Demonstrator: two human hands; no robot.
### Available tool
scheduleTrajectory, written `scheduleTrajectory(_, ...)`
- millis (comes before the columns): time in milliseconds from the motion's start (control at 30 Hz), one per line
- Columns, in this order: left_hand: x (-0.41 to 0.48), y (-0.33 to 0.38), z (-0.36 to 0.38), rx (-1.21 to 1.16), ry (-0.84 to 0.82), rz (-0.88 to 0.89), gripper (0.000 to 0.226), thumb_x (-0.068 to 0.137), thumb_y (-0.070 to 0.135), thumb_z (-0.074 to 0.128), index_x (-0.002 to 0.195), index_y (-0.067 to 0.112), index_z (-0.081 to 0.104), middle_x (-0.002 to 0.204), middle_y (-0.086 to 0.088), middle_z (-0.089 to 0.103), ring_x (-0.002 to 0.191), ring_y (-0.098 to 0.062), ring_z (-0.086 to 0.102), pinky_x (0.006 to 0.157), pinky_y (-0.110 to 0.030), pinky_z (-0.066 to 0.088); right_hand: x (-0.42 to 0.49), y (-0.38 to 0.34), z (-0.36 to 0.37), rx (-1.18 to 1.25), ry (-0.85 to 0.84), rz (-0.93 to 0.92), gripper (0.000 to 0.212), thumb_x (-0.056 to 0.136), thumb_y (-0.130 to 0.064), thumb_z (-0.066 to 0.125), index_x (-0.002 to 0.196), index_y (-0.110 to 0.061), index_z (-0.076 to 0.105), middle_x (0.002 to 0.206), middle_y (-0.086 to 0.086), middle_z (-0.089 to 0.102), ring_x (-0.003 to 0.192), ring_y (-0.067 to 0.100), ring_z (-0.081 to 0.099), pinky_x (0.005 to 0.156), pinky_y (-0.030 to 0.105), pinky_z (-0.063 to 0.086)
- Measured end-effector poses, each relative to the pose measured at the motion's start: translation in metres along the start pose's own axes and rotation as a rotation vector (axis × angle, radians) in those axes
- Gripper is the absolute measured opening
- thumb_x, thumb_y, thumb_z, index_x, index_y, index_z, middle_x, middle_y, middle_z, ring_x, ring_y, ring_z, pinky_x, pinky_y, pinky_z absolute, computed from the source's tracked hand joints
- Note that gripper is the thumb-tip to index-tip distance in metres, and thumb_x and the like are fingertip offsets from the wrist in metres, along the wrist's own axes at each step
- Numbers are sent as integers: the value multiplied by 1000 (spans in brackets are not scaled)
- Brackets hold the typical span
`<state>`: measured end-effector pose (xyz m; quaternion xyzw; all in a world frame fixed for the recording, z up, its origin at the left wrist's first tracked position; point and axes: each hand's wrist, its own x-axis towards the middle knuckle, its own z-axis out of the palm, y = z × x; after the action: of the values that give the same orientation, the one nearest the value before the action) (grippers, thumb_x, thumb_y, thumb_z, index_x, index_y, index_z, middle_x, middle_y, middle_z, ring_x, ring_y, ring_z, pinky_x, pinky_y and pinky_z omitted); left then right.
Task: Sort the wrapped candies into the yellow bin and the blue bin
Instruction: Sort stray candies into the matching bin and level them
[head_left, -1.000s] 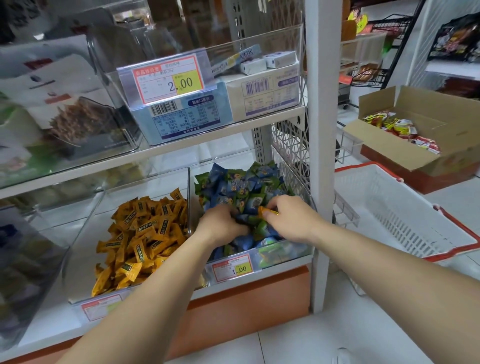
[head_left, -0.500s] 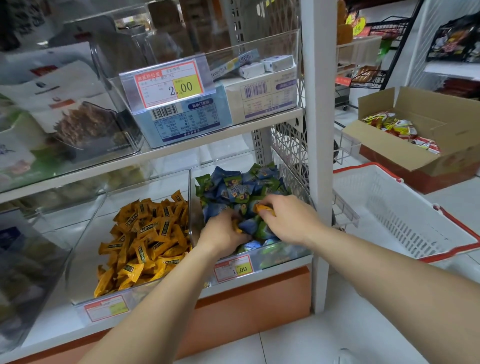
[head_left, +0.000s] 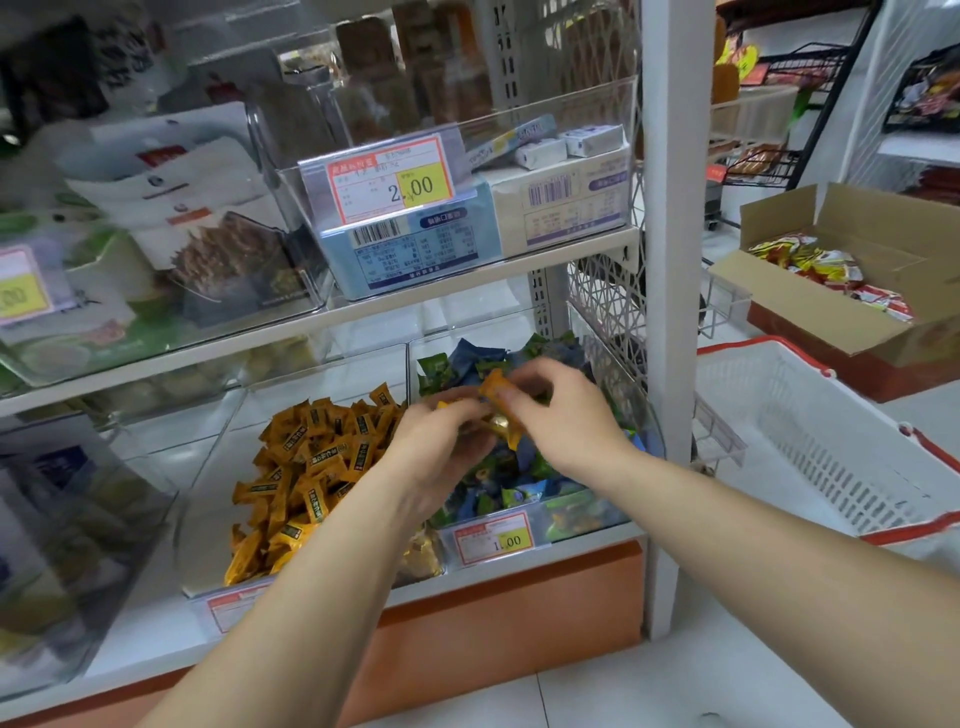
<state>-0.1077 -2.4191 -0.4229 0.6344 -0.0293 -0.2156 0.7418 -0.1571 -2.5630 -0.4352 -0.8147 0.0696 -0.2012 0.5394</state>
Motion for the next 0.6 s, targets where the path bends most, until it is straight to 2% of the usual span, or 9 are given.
scheduleTrajectory(100, -2, 3, -1, -141, -26, -65, 14, 87, 19, 65, 80, 16, 76, 86, -7, 71, 80, -19, 64, 76, -33, 49, -4, -4, 13, -1, -25, 27, 15, 86, -40, 73, 94, -30, 66, 86, -13, 65, 81, 2, 60, 66, 18, 45)
scheduleTrajectory(167, 0, 3, -3, -92, 0, -48, 15, 89, 29, 69, 93, 15, 72, 90, -7, 72, 84, -19, 65, 79, -34, 48, -5, -6, 17, 26, -2, 52, 22, 81, -38, 79, 92, -29, 63, 85, -12, 63, 79, 2, 59, 63, 17, 44)
scheduleTrajectory(233, 2, 2, -6, 26, 30, -2, 27, 89, 29, 71, 109, 10, 70, 95, -7, 75, 87, -18, 68, 72, -31, 50, -4, -7, 19, 47, -12, 60, 26, 75, -33, 85, 87, -26, 63, 83, -10, 65, 77, 5, 62, 65, 19, 48)
scheduleTrajectory(333, 0, 9, -20, 169, 107, 78, 33, 86, 24, 75, 113, 9, 66, 97, -11, 76, 88, -22, 73, 73, -33, 57, -2, -10, 14, 164, -178, 25, 27, 71, -20, 89, 88, -25, 69, 85, -7, 72, 79, 5, 69, 71, 18, 54)
scheduleTrajectory(400, -1, 21, -39, 327, 168, 170, 37, 80, 24, 81, 112, 11, 66, 99, -13, 75, 85, -25, 74, 77, -37, 60, 3, -10, 7, 199, -277, -17, 26, 77, -19, 86, 98, -24, 72, 93, -8, 74, 85, 0, 69, 75, 12, 52)
scheduleTrajectory(433, -3, 28, -51, 437, 204, 228, 37, 78, 27, 83, 109, 16, 67, 98, -10, 75, 82, -23, 74, 75, -36, 61, 6, -9, 3, 148, -266, -35, 23, 80, -23, 82, 102, -24, 73, 96, -10, 74, 87, -1, 68, 76, 11, 51)
scheduleTrajectory(533, -11, 45, -92, 828, 359, 396, 35, 75, 37, 83, 106, 28, 68, 92, 4, 74, 69, -8, 70, 56, -17, 53, 14, -2, -12, -101, -126, -71, 12, 89, -26, 71, 100, -29, 72, 94, -18, 69, 89, 0, 63, 76, 15, 47)
scheduleTrajectory(567, -13, 48, -103, 945, 380, 404, 40, 76, 38, 82, 111, 27, 67, 97, 4, 73, 70, -7, 68, 54, -13, 49, 14, 1, -18, -170, -98, -86, 13, 90, -25, 68, 102, -29, 71, 94, -18, 68, 90, 2, 63, 76, 18, 45)
scheduleTrajectory(600, -15, 49, -112, 1079, 386, 374, 50, 75, 40, 82, 120, 26, 64, 108, 1, 72, 79, -8, 68, 61, -13, 48, 14, 3, -24, -244, -91, -109, 16, 91, -24, 66, 105, -28, 71, 96, -17, 67, 92, 4, 62, 78, 21, 45)
